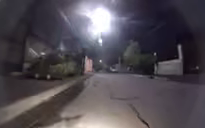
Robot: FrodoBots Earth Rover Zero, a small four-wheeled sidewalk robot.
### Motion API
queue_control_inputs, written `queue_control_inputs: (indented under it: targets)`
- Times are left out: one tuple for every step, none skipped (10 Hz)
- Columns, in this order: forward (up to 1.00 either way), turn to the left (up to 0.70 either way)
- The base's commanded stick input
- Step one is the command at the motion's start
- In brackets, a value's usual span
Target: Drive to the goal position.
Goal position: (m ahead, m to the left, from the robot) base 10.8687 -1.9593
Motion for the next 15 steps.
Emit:
queue_control_inputs:
  targets:
    - [0.70,0.00]
    - [0.70,0.00]
    - [0.70,0.00]
    - [0.70,-0.21]
    - [0.70,-0.35]
    - [0.70,-0.34]
    - [0.70,-0.21]
    - [0.70,0.00]
    - [0.70,0.00]
    - [0.70,-0.09]
    - [0.70,-0.33]
    - [0.70,-0.35]
    - [0.70,-0.06]
    - [0.70,-0.01]
    - [0.70,0.00]
